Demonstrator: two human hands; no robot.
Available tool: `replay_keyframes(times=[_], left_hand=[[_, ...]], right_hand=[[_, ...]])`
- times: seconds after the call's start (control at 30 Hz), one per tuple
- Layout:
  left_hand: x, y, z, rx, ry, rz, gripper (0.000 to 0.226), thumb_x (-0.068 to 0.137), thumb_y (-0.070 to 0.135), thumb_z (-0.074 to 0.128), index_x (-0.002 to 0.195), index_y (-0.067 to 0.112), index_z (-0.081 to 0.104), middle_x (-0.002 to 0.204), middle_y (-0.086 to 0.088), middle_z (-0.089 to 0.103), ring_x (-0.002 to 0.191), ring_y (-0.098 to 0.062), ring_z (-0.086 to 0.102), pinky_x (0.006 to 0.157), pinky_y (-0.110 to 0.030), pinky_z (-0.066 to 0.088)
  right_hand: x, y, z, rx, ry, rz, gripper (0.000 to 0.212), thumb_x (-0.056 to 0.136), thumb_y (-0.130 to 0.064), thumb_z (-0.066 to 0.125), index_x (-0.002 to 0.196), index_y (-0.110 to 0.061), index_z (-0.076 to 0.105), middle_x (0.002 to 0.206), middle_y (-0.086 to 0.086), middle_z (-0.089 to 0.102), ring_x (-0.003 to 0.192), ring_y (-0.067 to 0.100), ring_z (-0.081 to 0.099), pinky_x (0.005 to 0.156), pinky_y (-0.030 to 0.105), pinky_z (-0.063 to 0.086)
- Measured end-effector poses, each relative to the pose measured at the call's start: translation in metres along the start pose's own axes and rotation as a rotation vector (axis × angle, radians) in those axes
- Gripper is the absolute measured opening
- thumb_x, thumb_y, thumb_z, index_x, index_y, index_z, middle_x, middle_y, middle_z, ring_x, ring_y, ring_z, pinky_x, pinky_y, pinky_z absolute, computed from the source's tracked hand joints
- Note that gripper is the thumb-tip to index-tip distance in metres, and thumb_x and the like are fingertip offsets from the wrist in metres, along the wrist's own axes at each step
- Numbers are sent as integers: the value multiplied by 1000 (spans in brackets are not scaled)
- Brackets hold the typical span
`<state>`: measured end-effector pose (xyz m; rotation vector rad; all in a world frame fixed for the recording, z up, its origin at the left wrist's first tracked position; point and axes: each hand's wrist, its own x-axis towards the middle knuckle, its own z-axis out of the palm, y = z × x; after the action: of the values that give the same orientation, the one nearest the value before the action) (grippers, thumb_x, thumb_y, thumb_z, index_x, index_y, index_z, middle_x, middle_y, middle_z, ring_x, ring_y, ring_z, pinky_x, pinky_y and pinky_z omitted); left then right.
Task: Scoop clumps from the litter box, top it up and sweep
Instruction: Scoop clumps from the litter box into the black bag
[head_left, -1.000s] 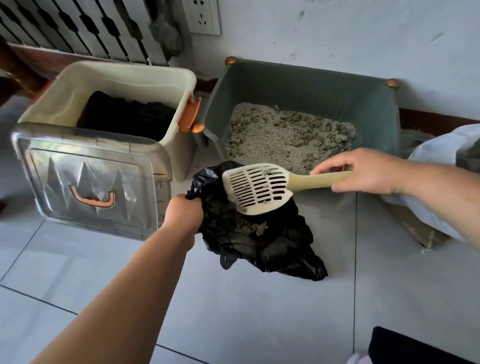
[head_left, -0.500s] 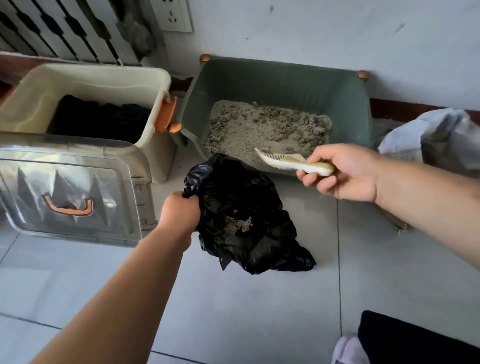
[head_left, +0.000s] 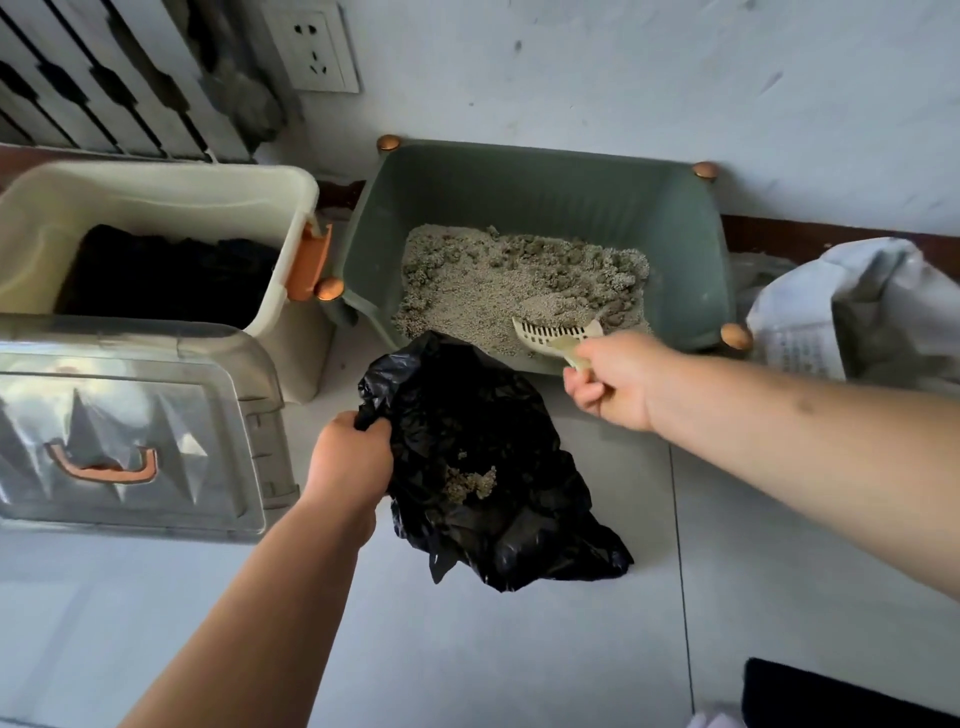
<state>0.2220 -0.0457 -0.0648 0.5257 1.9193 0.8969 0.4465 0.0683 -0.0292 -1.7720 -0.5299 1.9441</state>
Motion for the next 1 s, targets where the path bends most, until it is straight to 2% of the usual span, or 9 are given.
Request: replay_keyframes(times=[0.07, 0.17, 0.3, 0.43, 0.57, 0.77, 0.87, 0.93, 1.0], left_hand=[[1, 0, -4, 5, -15, 3, 26, 86, 20, 48, 98, -2, 56, 87, -9, 58, 76, -26, 54, 70, -41, 43], [3, 1, -9, -6, -31, 20, 29, 87, 19, 49, 102, -5, 55, 86, -10, 58, 76, -25, 54, 70, -41, 44], [17, -2, -17, -15, -68, 46, 23, 94, 15, 50, 105, -3, 57, 85, -11, 58, 77, -25, 54, 70, -40, 46], [26, -6, -21, -13, -90, 52, 21, 94, 19, 51, 103, 2, 59, 86, -11, 59, 78, -25, 55, 70, -41, 44], [32, -9, -22, -9, -120, 47, 22, 94, 18, 52, 105, 1, 58, 87, -11, 61, 78, -25, 57, 71, -41, 47], [35, -10, -26, -29, -142, 22, 15, 97, 14, 52, 103, 3, 61, 88, -10, 67, 79, -24, 63, 71, -35, 50], [30, -7, -30, -30, -131, 13, 11, 99, 13, 51, 99, 12, 62, 92, -11, 72, 80, -23, 69, 63, -31, 54], [30, -8, -34, -18, -121, 11, 11, 98, 14, 52, 96, 13, 62, 96, -15, 73, 83, -26, 69, 67, -34, 57], [29, -9, -38, -8, -118, 8, 11, 98, 14, 52, 96, 12, 62, 97, -17, 72, 82, -28, 68, 71, -37, 57]], right_hand=[[18, 8, 4, -53, 58, -65, 15, 102, -16, 37, 92, -12, 48, 76, 5, 43, 44, 7, 34, 29, 13, 17], [46, 3, 6, -100, 136, -142, 30, 100, -35, 46, 89, -7, 46, 72, 5, 48, 48, 8, 33, 29, 13, 19], [75, -7, 18, 3, 171, -165, 19, 100, -25, 46, 98, -8, 52, 72, 3, 50, 48, 5, 36, 27, 13, 19], [83, 4, 18, 19, 215, -201, 18, 98, -21, 50, 83, -11, 51, 70, 1, 46, 46, 5, 35, 26, 15, 16], [80, 10, 6, 136, 213, -273, 9, 97, -16, 49, 90, -12, 51, 71, 1, 44, 34, 1, 35, 26, 13, 17], [83, 15, 12, 311, 156, -236, 13, 99, -20, 50, 106, -9, 50, 72, 2, 44, 30, 1, 36, 26, 11, 18], [82, 21, 15, 350, 144, -255, 12, 99, -21, 50, 105, -12, 52, 73, 1, 45, 33, 1, 37, 27, 12, 20], [79, 25, 14, 338, 142, -273, 16, 98, -22, 51, 109, -11, 54, 73, 1, 46, 36, 2, 37, 27, 13, 21], [74, 25, 12, 336, 149, -304, 11, 98, -23, 52, 101, -12, 56, 72, 0, 46, 40, 2, 36, 27, 13, 20]])
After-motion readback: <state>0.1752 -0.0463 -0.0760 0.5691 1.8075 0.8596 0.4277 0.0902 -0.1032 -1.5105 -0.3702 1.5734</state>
